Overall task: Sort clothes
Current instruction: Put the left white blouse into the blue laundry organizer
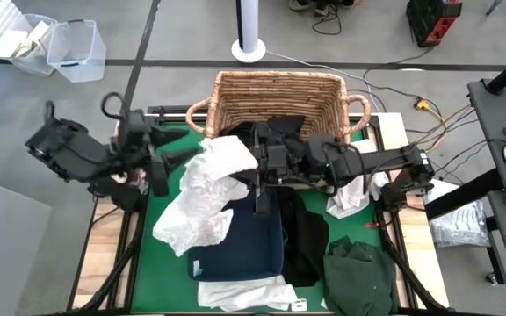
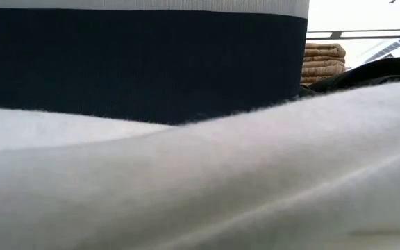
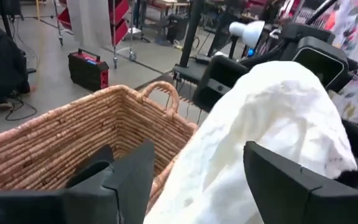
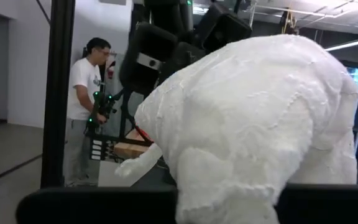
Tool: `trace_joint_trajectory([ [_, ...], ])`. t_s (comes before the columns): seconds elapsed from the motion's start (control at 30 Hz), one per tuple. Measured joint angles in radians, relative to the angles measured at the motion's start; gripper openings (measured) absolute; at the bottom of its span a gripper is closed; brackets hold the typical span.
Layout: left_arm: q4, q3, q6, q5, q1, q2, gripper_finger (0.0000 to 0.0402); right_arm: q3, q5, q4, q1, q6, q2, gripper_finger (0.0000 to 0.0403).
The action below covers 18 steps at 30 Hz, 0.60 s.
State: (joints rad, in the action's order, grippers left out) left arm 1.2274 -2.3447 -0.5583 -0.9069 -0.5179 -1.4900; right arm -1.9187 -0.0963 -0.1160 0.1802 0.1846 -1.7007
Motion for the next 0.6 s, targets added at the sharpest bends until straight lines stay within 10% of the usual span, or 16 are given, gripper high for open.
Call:
trace_joint_trajectory([
  [0.6, 0.004, 0.000, 0.063, -0.080, 0.000, 0.118, 0.0224, -0.283, 0.070, 0.329, 0.006, -0.141, -0.002, 0.0019],
])
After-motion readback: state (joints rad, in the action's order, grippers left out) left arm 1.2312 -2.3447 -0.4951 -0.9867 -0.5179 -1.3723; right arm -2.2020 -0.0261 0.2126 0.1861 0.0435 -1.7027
